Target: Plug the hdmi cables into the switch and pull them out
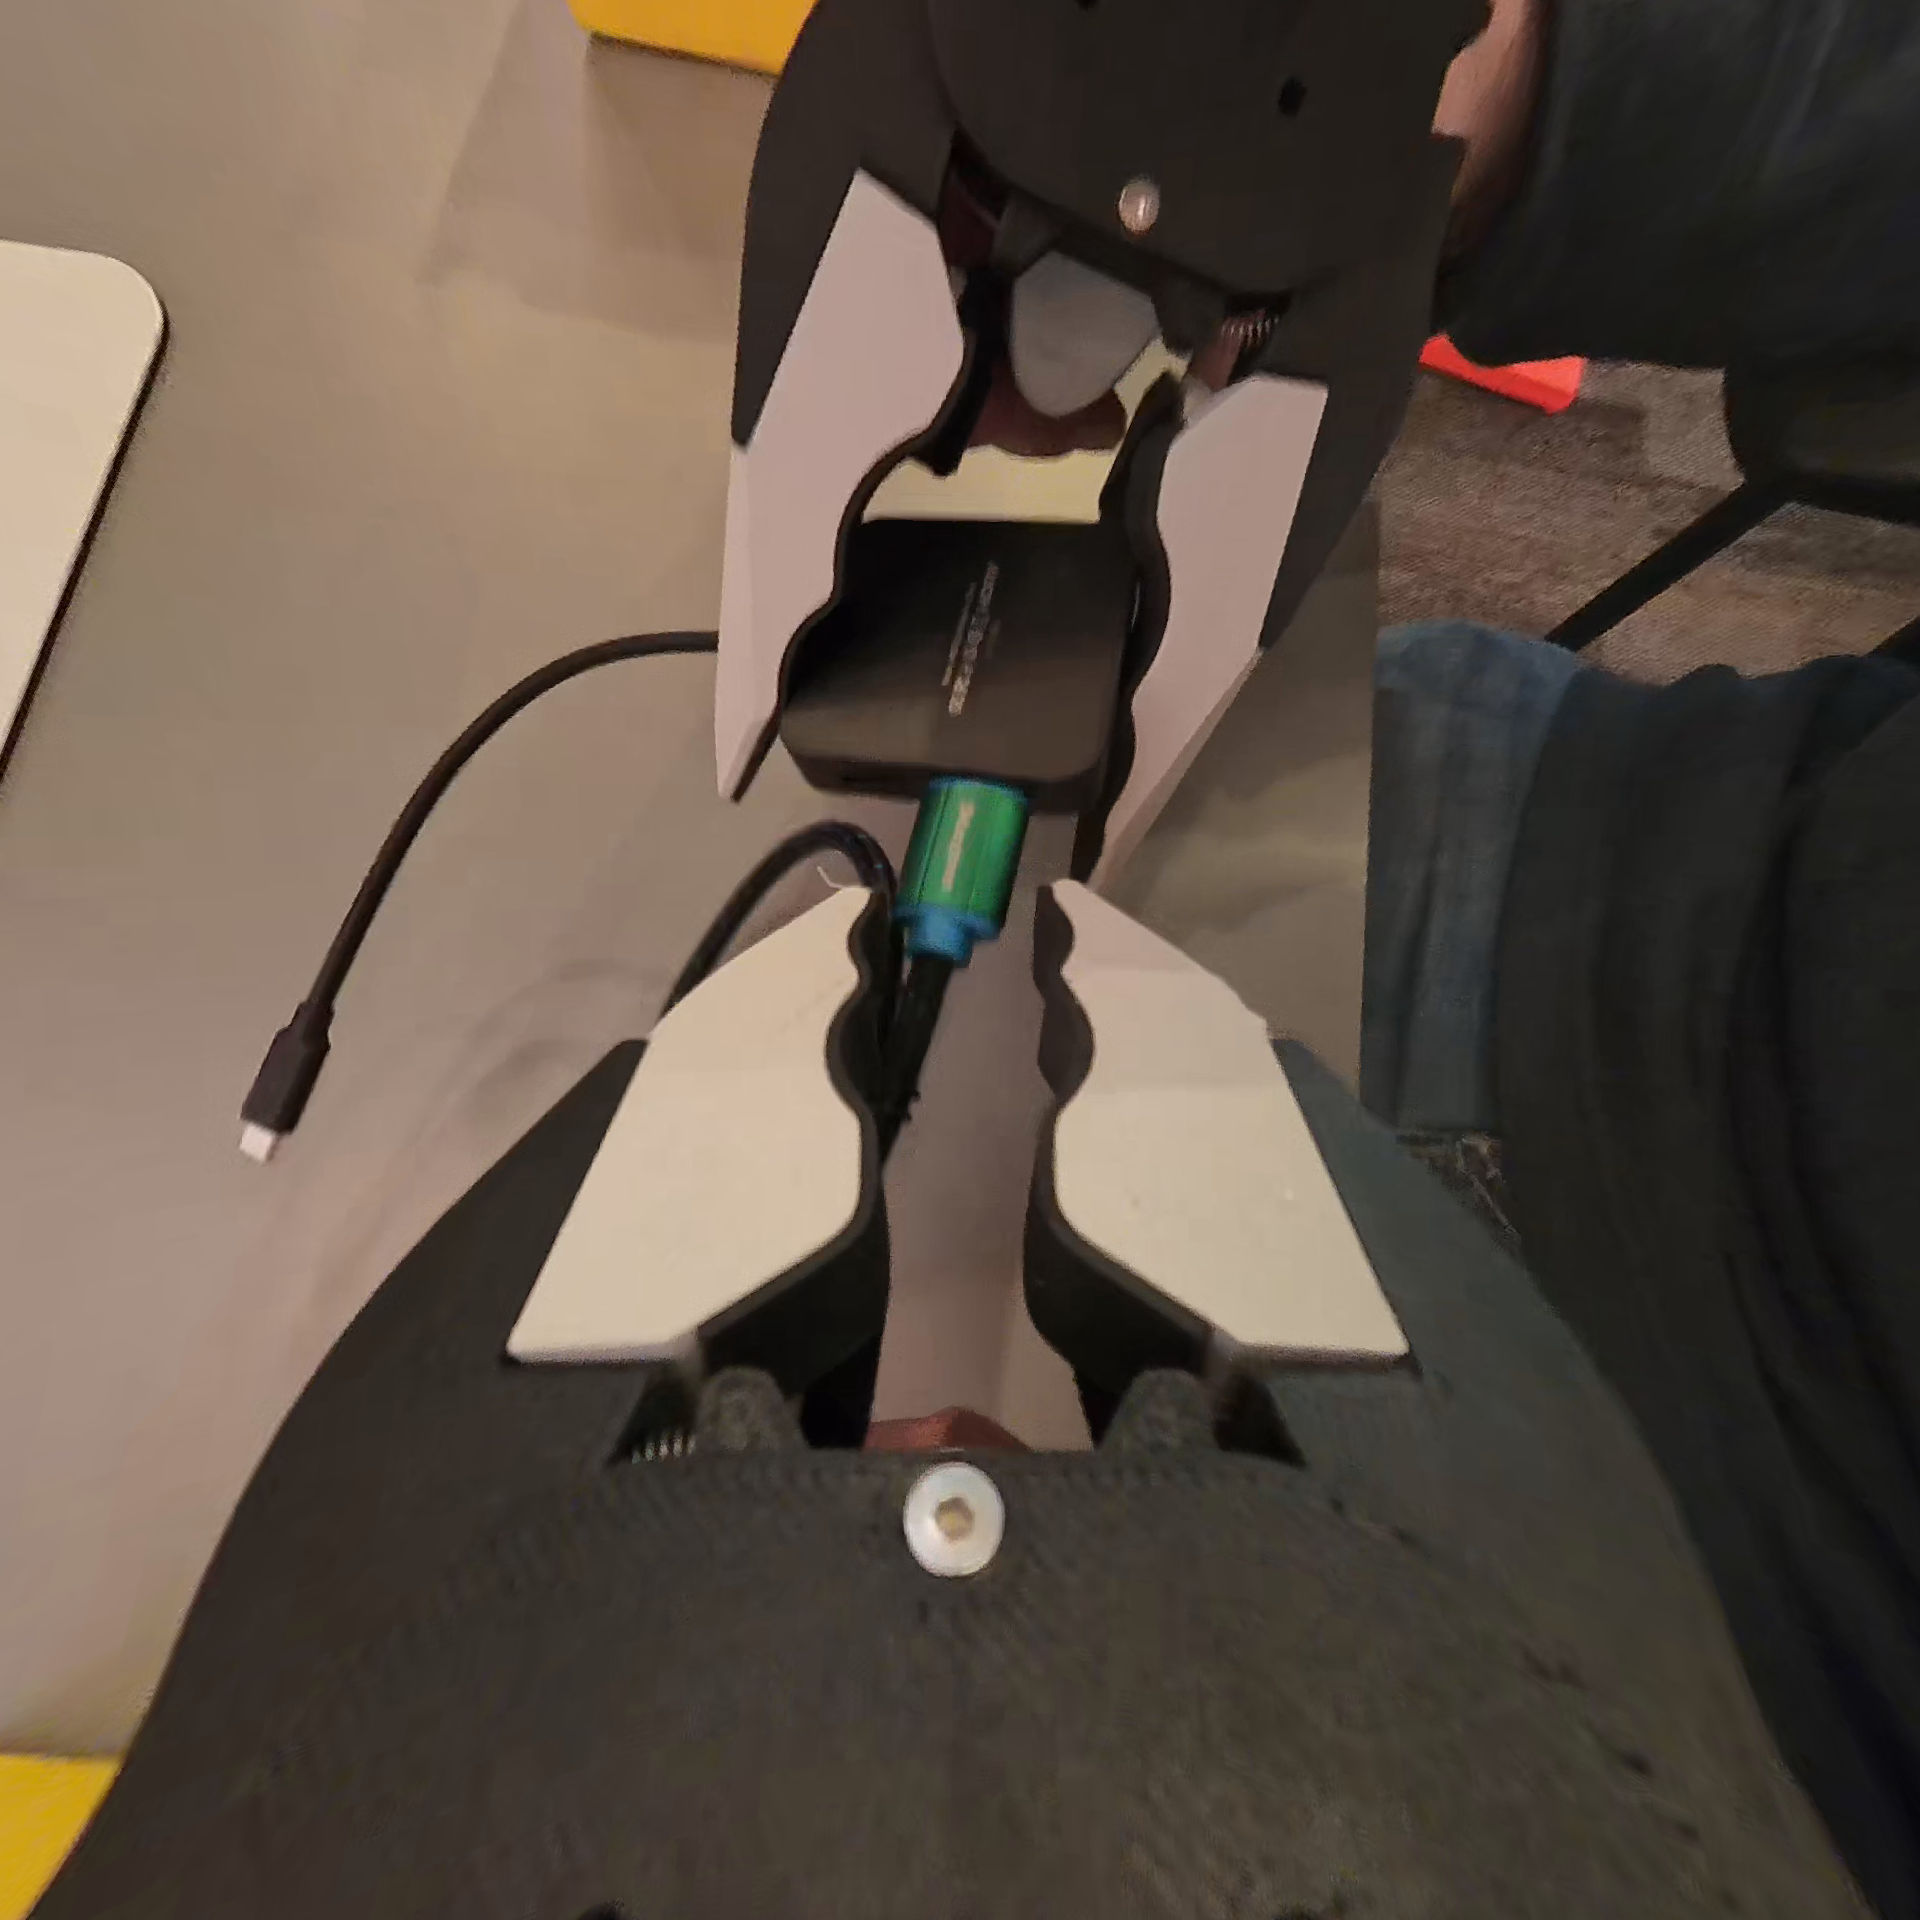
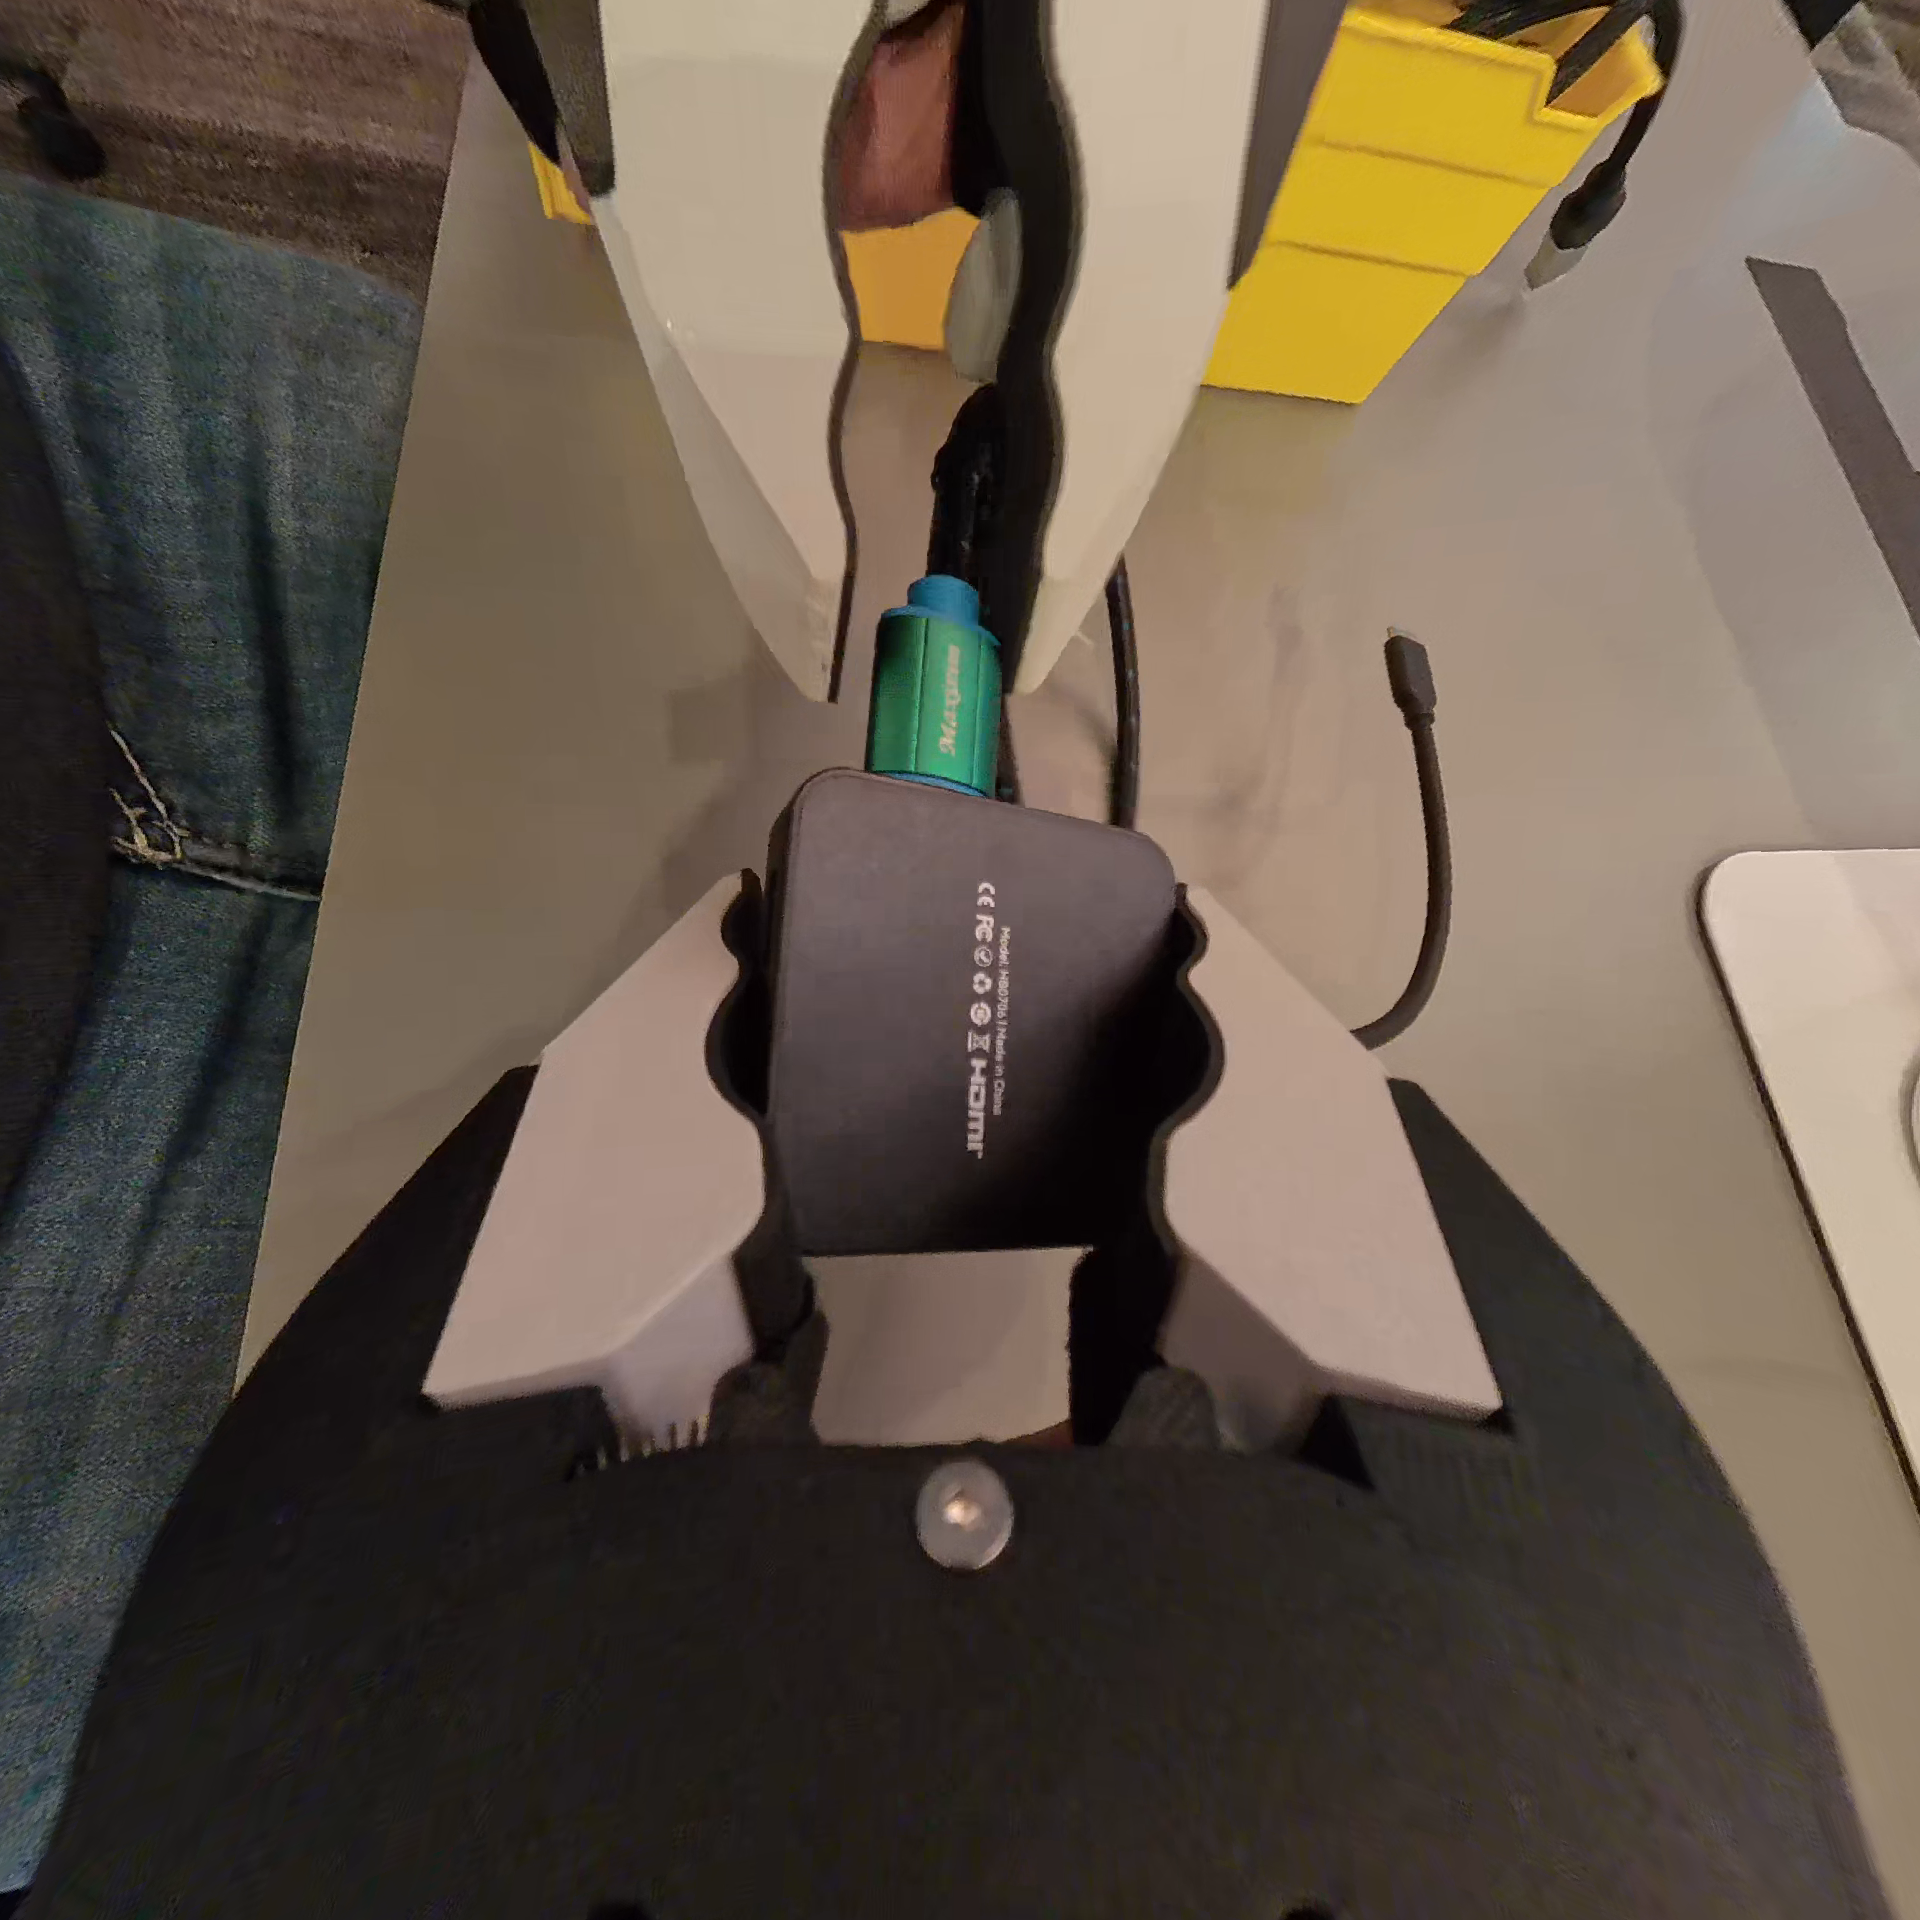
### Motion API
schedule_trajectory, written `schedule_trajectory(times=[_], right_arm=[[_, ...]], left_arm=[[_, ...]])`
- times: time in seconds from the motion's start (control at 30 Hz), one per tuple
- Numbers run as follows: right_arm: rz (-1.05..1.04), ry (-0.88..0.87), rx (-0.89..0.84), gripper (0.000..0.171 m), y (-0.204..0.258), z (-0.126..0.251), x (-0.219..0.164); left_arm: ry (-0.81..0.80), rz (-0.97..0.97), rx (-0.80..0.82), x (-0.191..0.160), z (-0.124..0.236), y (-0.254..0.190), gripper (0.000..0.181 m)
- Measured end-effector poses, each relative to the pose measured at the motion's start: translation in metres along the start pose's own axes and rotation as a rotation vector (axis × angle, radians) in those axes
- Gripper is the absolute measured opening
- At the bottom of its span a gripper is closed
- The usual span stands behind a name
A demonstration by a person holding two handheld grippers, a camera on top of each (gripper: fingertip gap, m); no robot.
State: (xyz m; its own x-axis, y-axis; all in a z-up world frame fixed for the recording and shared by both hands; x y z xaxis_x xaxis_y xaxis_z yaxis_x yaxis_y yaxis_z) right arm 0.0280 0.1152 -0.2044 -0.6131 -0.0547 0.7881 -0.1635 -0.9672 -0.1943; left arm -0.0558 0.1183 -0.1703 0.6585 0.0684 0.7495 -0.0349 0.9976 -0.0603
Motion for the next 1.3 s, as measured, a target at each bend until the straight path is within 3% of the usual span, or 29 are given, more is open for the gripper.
schedule_trajectory(times=[0.17, 0.4, 0.63, 0.77, 0.9, 1.13, 1.3], right_arm=[[-0.014, -0.030, 0.000, 0.074, -0.002, 0.004, 0.003], [-0.044, -0.060, 0.007, 0.074, -0.002, 0.007, 0.002], [-0.062, -0.105, 0.013, 0.074, -0.003, 0.008, 0.007], [-0.060, -0.090, 0.007, 0.074, -0.003, 0.007, 0.004], [-0.061, -0.099, -0.005, 0.074, -0.006, 0.010, 0.004], [-0.051, -0.100, -0.017, 0.074, -0.007, 0.012, 0.006], [-0.067, -0.114, -0.025, 0.074, -0.009, 0.015, 0.006]], left_arm=[[0.012, -0.028, 0.028, 0.001, 0.009, -0.001, 0.031], [-0.117, 0.020, -0.008, 0.007, 0.001, -0.002, 0.029], [-0.270, 0.078, -0.046, 0.017, 0.007, -0.001, 0.013], [-0.232, 0.057, -0.017, 0.016, 0.002, -0.003, 0.023], [-0.210, 0.047, 0.052, 0.019, 0.010, 0.001, 0.048], [-0.090, 0.005, 0.143, 0.009, 0.023, 0.008, 0.050], [-0.125, 0.014, 0.176, 0.015, 0.040, 0.014, 0.048]])
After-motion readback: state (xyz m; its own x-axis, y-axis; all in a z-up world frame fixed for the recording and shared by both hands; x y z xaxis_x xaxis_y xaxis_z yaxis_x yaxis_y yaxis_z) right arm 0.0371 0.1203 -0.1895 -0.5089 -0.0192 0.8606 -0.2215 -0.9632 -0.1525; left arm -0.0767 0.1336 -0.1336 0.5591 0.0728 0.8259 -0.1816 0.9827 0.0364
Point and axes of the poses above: each gripper's, where its closed fingertips meet, z back along the fingers, x out of its top, y = z × x across the jaws, the point moved 5 cm from there along z, back along the fingers, and after that the axes turned 3 degrees about -y, right-handed, at the moved point
